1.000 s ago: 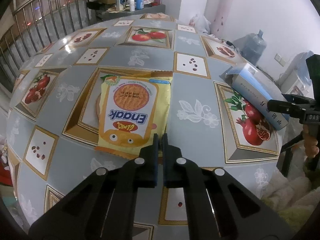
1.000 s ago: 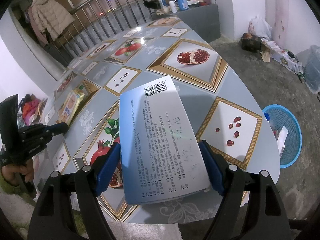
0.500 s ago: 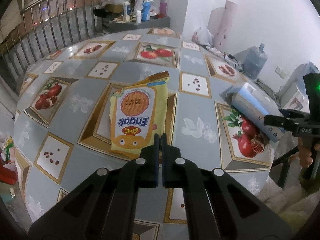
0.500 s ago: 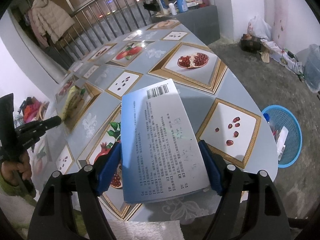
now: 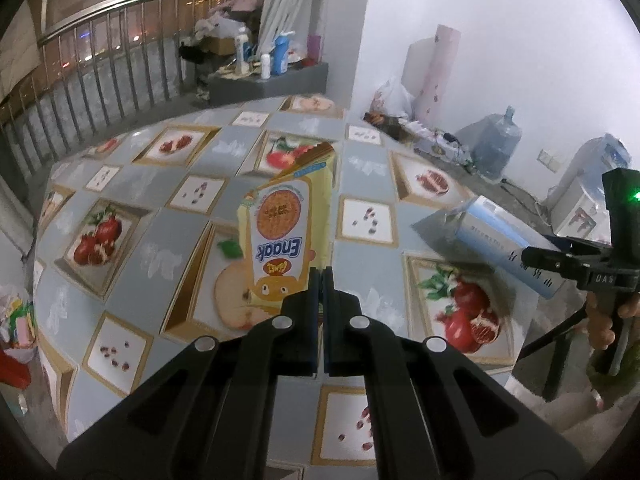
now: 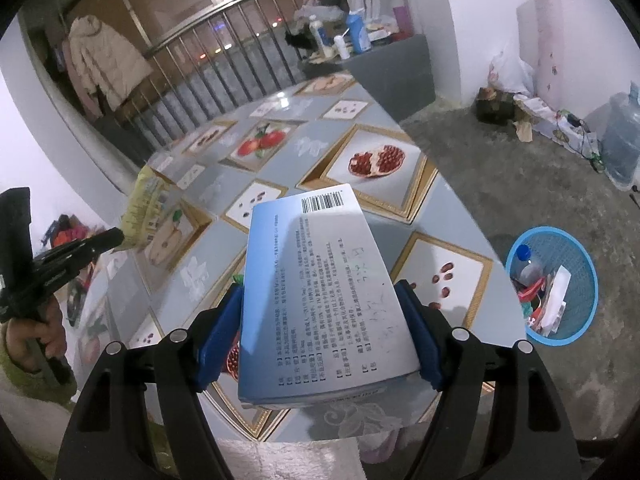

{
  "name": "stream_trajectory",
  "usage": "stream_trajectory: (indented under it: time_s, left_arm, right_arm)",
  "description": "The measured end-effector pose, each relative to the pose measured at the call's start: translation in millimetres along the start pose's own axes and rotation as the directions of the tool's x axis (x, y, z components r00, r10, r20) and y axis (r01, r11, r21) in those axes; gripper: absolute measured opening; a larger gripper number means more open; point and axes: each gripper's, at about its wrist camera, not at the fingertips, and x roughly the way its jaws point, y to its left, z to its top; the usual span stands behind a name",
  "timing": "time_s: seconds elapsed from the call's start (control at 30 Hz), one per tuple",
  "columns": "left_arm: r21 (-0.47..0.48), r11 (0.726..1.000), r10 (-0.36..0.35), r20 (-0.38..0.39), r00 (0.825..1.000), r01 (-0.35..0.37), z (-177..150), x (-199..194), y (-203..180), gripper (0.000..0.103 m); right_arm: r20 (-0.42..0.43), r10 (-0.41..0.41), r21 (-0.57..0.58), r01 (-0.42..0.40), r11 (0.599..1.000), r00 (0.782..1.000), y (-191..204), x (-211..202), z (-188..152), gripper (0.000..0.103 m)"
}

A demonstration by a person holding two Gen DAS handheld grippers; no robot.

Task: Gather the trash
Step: 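Carry Enaak pack with left tool while right tool carries box to wastebasket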

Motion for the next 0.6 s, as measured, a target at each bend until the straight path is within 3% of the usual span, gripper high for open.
stream_trajectory:
  time_s: [0.13,0.37,0.5,0.6]
  left_arm:
    - [0.026,0.999,-0.019,0.017,1.000,0.018,11,1,-10,0.000]
    - [0.122,0.986,-0.117,0.030,0.993,0.113,45,13,-51,0.000]
    - [0.220,0.953,-0.218,0.026,0.976,0.207,80,31,-94,0.000]
    - [0.266,0.911,-0.323,-0.016,0.946,0.316,109,55,-136,0.000]
  right_arm:
    - [0.013,-0.007,0.021,0.007,1.000,1.000,-8,-6,-2,0.073]
    - [0.094,-0.065,0.117,0.053,0.992,0.993,-43,-37,1,0.073]
    - [0.149,-0.153,0.214,0.119,0.969,0.977,-82,-64,2,0.073]
    - [0.159,-0.219,0.326,0.158,0.932,0.963,-125,-81,0,0.073]
